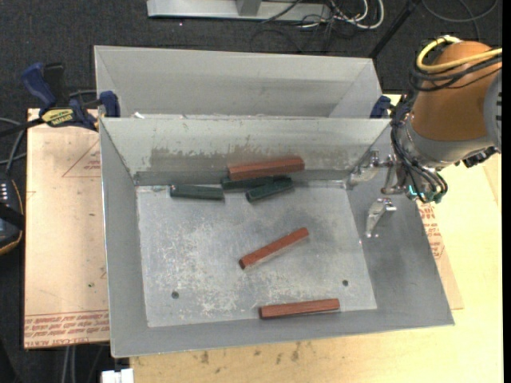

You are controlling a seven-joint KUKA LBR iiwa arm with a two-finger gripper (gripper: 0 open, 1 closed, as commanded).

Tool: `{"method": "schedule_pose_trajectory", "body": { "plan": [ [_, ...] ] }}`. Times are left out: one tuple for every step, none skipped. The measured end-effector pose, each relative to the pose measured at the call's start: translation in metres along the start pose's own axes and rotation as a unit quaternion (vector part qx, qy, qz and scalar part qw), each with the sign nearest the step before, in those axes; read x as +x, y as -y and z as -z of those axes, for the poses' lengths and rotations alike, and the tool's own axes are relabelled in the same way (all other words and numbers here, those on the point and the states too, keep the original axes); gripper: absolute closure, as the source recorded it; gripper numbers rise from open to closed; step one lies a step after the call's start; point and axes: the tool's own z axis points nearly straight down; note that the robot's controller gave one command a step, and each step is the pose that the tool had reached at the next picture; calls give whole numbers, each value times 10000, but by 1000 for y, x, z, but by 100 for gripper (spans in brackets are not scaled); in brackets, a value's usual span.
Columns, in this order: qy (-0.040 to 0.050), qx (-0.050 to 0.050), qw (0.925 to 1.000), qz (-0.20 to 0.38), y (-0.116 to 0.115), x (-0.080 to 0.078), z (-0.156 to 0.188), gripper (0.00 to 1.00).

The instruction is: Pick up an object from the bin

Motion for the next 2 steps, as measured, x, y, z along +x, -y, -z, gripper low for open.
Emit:
{"method": "schedule_pose_trajectory", "body": {
  "plan": [
    [36,5,10000,14,-1,-2,5,0],
    [53,-2,9987,-499,-58,2,-70,0]
  ]
}}
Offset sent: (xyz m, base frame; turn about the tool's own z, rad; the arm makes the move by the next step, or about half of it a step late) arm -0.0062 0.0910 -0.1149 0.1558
